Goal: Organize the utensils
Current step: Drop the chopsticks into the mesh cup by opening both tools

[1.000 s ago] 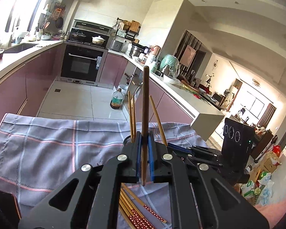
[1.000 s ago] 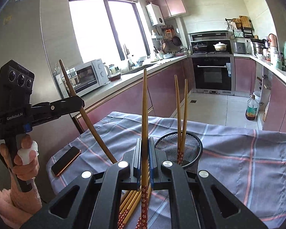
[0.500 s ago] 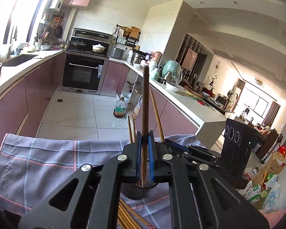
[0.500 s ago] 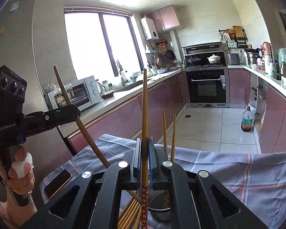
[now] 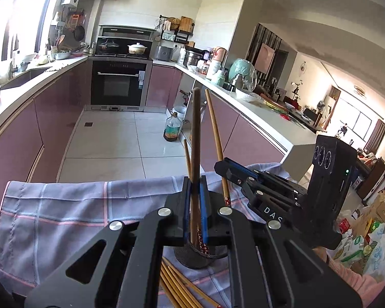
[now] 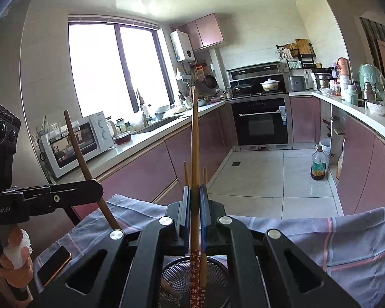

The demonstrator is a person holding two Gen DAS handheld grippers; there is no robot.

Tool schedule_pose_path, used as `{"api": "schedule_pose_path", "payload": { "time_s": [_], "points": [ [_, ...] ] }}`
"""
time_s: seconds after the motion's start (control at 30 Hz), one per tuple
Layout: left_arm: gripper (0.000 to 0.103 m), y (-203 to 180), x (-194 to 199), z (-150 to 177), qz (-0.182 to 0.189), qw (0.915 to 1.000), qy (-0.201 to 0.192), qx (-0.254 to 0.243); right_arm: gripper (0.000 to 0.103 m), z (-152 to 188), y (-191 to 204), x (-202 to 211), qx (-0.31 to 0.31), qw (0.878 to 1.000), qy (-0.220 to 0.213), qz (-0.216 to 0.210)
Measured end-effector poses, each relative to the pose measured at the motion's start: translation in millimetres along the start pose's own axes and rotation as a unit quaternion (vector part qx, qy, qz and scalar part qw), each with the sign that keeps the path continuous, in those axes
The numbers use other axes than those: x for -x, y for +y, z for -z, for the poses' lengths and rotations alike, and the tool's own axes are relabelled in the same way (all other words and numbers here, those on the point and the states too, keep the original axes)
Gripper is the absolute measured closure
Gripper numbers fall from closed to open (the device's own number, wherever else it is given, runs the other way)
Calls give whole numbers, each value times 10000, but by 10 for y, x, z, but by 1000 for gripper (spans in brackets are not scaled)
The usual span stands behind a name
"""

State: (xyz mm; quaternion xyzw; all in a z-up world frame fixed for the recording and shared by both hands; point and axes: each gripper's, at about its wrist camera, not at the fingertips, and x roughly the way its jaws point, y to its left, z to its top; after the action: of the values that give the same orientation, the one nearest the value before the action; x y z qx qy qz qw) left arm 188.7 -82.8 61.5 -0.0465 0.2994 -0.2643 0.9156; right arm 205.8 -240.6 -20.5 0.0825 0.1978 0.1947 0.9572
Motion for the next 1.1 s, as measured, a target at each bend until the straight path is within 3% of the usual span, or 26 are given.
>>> {"api": "schedule_pose_path", "payload": {
  "time_s": [0.67, 0.87, 1.1],
  "points": [
    [93, 108, -794, 118, -175, 9959, 851, -267, 93, 321, -88, -283, -184, 9933, 1131, 150],
    [91, 148, -926, 101, -238, 9964, 796, -176, 86, 354, -95, -225, -297, 9931, 1122, 160],
    [73, 246, -879, 111, -382, 9980, 511, 24, 73, 340, -44, -26, -195, 9955, 917, 152]
  ]
}}
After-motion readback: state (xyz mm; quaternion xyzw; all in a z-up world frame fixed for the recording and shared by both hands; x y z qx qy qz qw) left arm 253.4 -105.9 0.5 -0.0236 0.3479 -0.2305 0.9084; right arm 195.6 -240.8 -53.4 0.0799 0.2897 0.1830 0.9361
